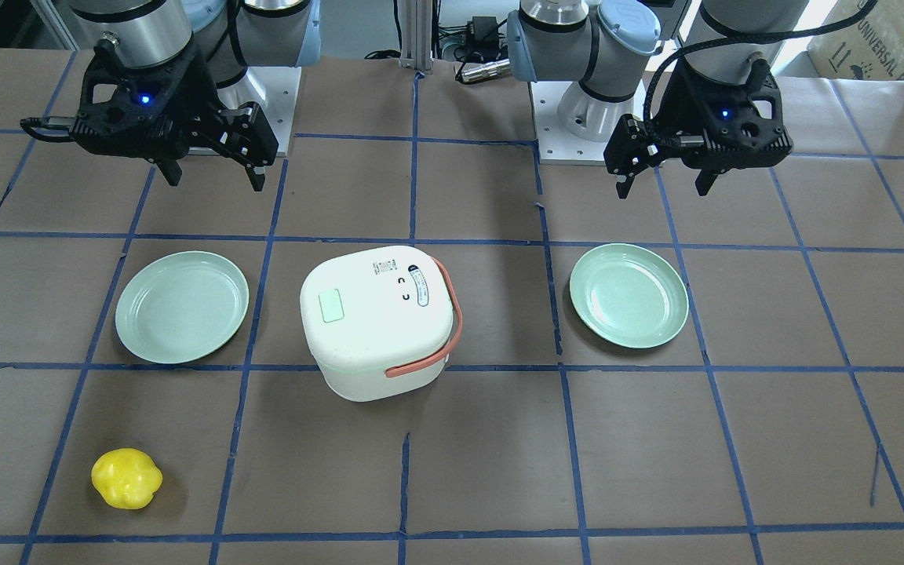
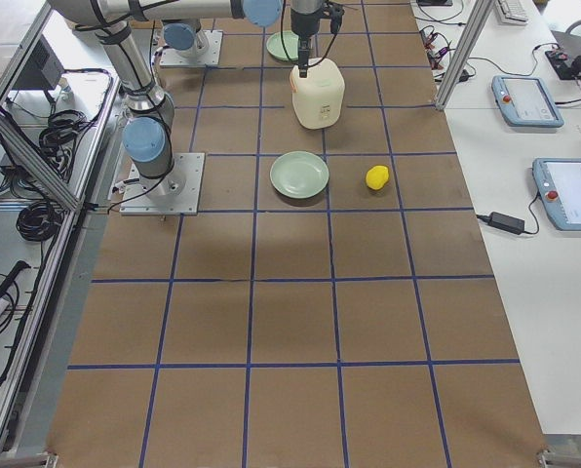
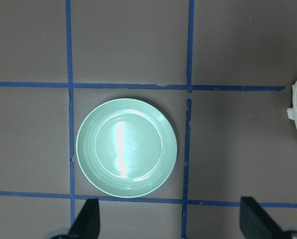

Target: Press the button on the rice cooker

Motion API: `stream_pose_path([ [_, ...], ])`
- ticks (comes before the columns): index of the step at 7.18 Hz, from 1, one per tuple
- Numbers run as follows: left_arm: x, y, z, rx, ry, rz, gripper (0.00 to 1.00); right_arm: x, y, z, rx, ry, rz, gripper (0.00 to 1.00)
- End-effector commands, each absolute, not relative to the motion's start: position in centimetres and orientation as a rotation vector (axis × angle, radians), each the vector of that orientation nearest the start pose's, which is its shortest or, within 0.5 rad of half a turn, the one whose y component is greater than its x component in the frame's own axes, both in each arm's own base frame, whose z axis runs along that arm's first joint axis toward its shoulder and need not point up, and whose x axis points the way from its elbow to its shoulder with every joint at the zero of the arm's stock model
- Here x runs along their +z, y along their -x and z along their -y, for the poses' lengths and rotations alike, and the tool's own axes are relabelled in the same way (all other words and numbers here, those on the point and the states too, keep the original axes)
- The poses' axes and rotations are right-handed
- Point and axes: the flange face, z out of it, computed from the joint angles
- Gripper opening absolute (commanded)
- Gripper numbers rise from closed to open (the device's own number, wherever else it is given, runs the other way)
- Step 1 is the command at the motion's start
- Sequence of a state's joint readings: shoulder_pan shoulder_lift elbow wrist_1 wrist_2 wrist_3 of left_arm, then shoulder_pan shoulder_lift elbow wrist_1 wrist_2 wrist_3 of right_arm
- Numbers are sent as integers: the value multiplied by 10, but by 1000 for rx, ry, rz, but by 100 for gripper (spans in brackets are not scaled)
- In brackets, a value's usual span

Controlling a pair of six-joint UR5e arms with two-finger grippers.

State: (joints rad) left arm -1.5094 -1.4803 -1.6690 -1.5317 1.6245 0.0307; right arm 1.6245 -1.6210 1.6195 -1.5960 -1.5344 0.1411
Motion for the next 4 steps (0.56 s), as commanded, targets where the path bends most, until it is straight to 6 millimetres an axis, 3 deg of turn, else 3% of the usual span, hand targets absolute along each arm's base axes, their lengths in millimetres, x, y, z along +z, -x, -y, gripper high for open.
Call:
stream_pose_path([
  [1,487,100,464,-46,49,-3086,100,490,-164,466,-34,-136,-3082,41],
  [2,487,100,464,-46,49,-3086,100,492,-164,467,-48,-133,-3078,9],
  [4,486,100,463,-43,49,-3086,100,490,-169,471,-67,-111,-3050,5],
])
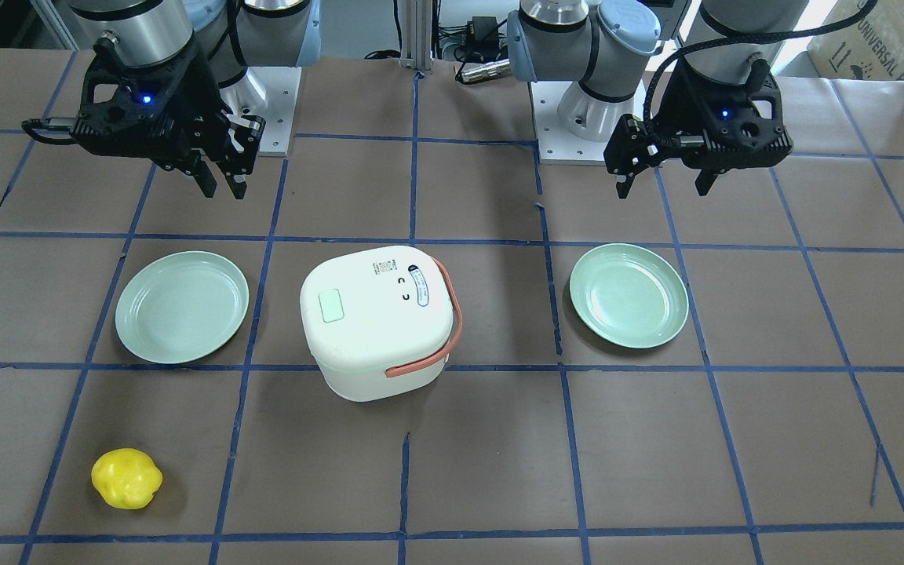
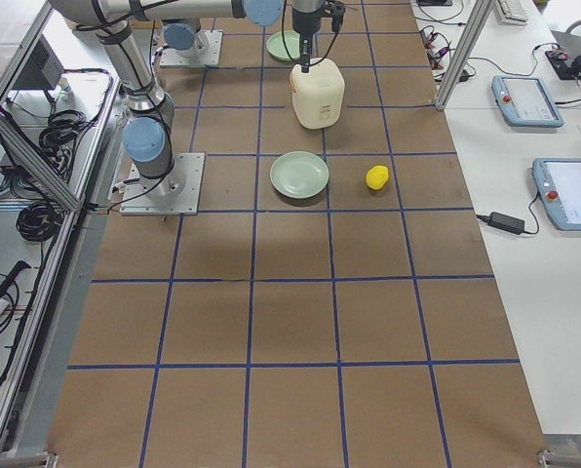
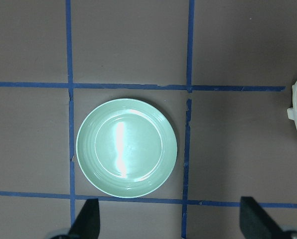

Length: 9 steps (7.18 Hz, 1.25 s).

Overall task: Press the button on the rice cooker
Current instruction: 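Move the right gripper over the green button on the rice cooker lid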

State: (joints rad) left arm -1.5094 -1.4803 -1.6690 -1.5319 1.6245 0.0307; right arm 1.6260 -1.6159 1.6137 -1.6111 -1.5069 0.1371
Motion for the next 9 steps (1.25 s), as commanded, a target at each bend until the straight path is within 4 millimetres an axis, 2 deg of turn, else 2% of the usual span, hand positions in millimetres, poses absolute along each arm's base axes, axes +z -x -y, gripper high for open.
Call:
stream_pose_path([
  [1,487,100,464,-46,49,-3086,100,484,-174,476,-45,-105,-3012,5],
  [3,486,100,463,-44,49,-3086,100,470,-181,490,-47,-58,-2969,5],
  [8,487,100,464,-46,49,-3086,100,406,-214,535,-15,18,-2935,5],
  [9,487,100,464,-46,49,-3086,100,400,-221,542,-24,26,-2934,6],
])
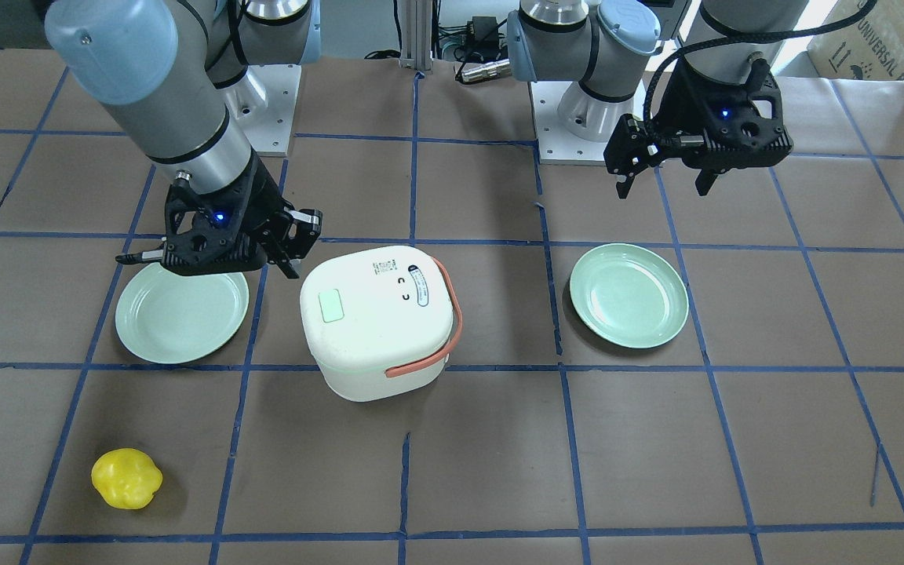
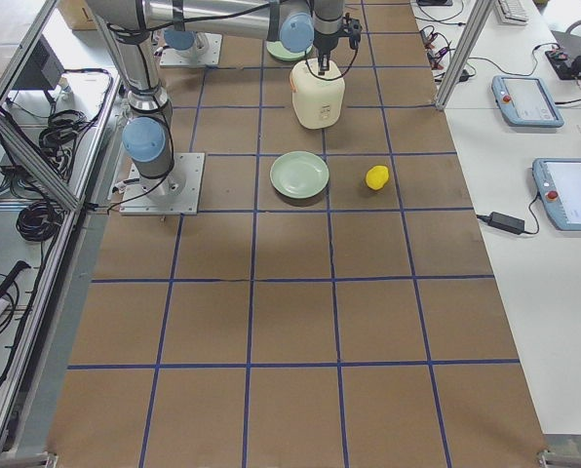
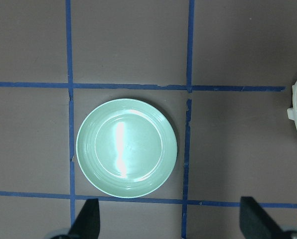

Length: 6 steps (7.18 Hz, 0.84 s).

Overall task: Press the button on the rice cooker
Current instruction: 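Move the right gripper over the green button on the rice cooker lid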

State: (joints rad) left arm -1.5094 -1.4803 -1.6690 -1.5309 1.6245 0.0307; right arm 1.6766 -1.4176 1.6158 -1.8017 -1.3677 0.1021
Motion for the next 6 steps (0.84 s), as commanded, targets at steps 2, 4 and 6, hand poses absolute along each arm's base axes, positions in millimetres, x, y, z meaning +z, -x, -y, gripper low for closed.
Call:
stream_pose_path([
  [2,487,100,464,-46,49,-3086,100,389,-225,546,-22,33,-2933,6],
  [4,486,100,463,-44,49,-3086,100,380,-231,547,-2,43,-2915,6],
  [6,486,100,463,-44,49,-3086,100,375,-235,546,10,53,-2916,6],
])
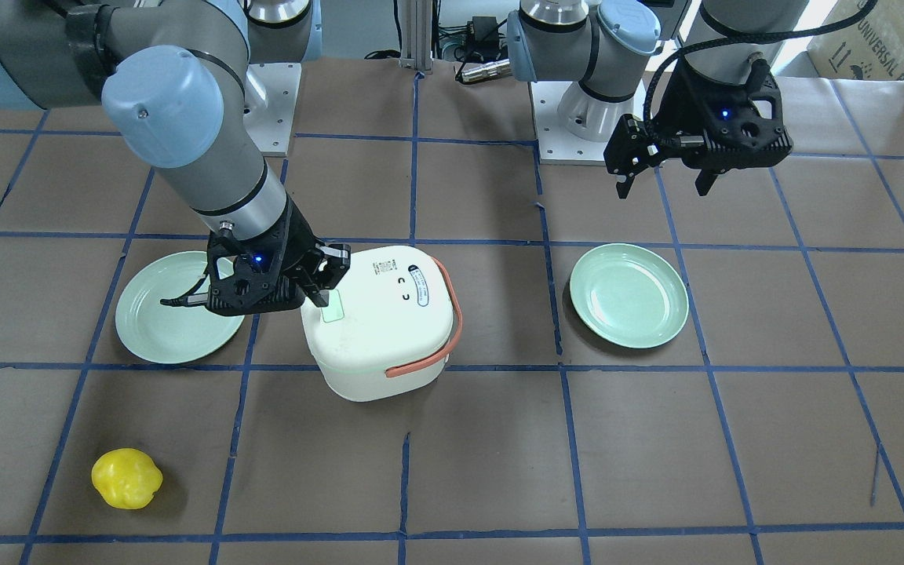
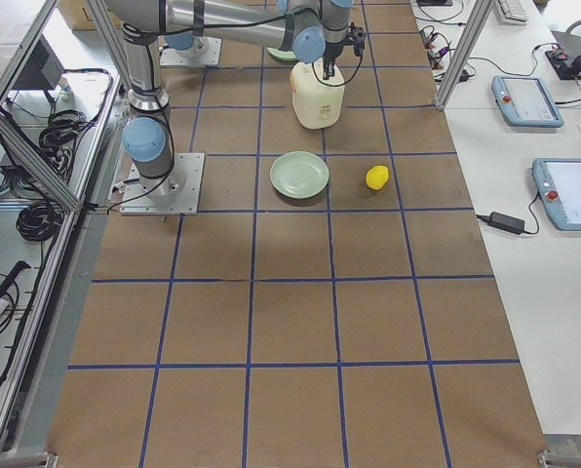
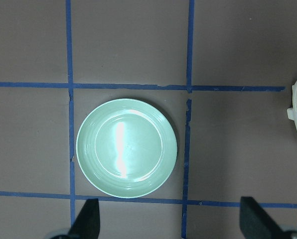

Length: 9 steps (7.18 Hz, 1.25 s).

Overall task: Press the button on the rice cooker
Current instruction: 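Press down on the green lid button with the closed right gripper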

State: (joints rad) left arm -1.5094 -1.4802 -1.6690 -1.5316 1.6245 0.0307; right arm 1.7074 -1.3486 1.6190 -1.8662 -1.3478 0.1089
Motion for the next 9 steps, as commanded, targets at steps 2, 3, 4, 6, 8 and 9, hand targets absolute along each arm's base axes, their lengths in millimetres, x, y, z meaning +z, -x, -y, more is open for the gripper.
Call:
stream_pose_path([
  [2,487,100,464,-46,49,-3086,100,372,-236,546,19,54,-2917,6],
  [3,487,100,464,-46,49,-3086,100,367,-237,548,24,53,-2917,6],
  [4,487,100,464,-46,49,-3086,100,364,-237,549,24,53,-2917,6],
  [6,487,100,464,-46,51,-3086,100,360,-237,551,26,53,-2917,6],
  [8,487,100,464,-46,49,-3086,100,357,-237,552,23,56,-2917,6],
  [9,487,100,464,-46,49,-3086,100,355,-237,552,30,55,-2918,6],
])
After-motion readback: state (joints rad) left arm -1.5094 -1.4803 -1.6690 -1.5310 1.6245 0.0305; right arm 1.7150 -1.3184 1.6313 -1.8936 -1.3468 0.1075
